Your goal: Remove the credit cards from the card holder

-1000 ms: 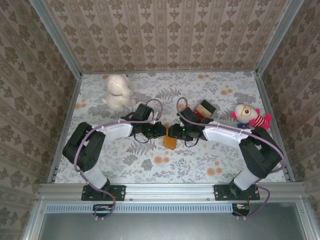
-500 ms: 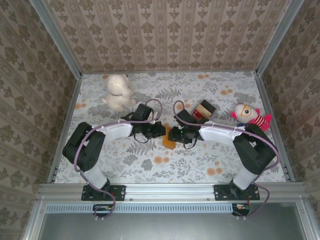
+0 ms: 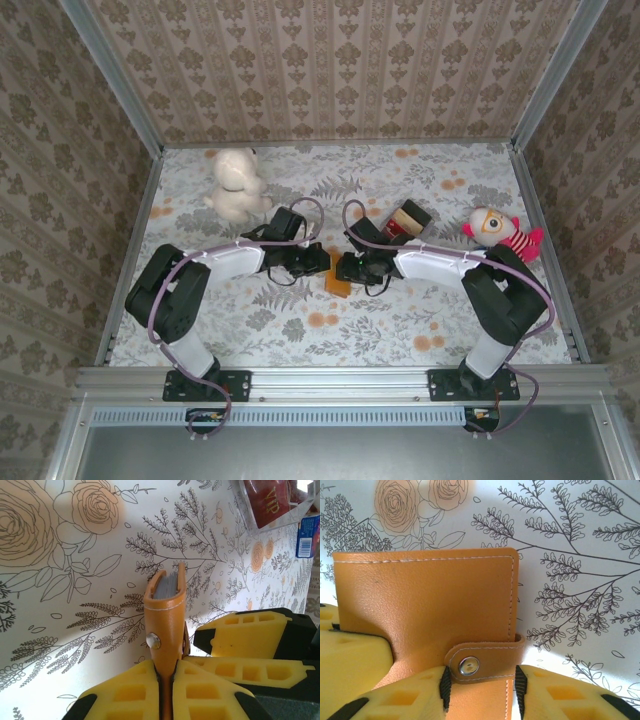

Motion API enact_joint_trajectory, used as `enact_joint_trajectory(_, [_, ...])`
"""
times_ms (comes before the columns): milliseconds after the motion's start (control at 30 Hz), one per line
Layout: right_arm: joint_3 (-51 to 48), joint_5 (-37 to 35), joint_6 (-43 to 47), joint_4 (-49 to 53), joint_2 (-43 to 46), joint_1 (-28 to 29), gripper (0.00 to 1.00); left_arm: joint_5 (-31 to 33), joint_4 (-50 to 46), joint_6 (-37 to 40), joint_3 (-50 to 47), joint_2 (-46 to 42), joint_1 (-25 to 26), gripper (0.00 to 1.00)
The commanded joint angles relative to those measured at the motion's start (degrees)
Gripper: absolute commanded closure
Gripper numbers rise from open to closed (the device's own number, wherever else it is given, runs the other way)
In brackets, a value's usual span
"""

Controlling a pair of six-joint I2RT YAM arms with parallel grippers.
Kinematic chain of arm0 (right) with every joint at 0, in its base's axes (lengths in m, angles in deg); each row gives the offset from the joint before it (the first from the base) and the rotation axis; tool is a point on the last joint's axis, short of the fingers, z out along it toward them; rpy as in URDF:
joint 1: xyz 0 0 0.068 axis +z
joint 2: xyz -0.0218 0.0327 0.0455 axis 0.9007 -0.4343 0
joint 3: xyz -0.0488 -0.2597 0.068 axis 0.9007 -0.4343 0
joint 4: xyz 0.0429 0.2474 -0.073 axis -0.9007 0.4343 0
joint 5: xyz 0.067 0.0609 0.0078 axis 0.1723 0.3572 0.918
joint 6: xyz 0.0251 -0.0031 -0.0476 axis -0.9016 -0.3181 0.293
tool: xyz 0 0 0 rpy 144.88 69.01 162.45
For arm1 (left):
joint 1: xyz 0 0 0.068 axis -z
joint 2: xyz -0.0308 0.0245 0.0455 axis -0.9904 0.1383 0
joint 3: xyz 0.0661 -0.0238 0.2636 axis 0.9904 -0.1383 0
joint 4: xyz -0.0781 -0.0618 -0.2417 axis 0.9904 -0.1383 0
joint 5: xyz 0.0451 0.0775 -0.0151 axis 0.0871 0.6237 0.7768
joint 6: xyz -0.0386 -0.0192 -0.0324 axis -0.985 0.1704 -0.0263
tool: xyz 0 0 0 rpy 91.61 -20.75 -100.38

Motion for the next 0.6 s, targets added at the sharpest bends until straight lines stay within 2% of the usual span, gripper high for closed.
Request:
enact_joint_trajectory(0, [-0.21,-9.27,-1.14,5.62,0.22,-0.33,0.63,0.71,-3.42,1.79,-0.08,-1.83,0.09,0.91])
enact_joint_trajectory(233, [-1.67,-16.12,-3.27,7.85,2.99,-0.36,0.69,3.09,-7.33,3.95,0.55,-2.90,0.44,0.91])
enact_joint_trajectory(333, [-0.82,-16.43,-2.90,8.74,2.75,-0.34,0.71,3.75,-7.67,3.85,0.51,-3.08,0.66,0.91])
enact_joint_trajectory(433, [-0.07,-14.58,-2.12,9.20,2.91,-0.33,0.72,4.19,-7.93,3.52,0.69,-3.11,0.78,0.91])
enact_joint_trajectory(567, [-0.67,-2.99,3.57,2.53,3.74,-0.27,0.67,4.02,-7.56,3.56,1.21,-3.04,1.36,0.91])
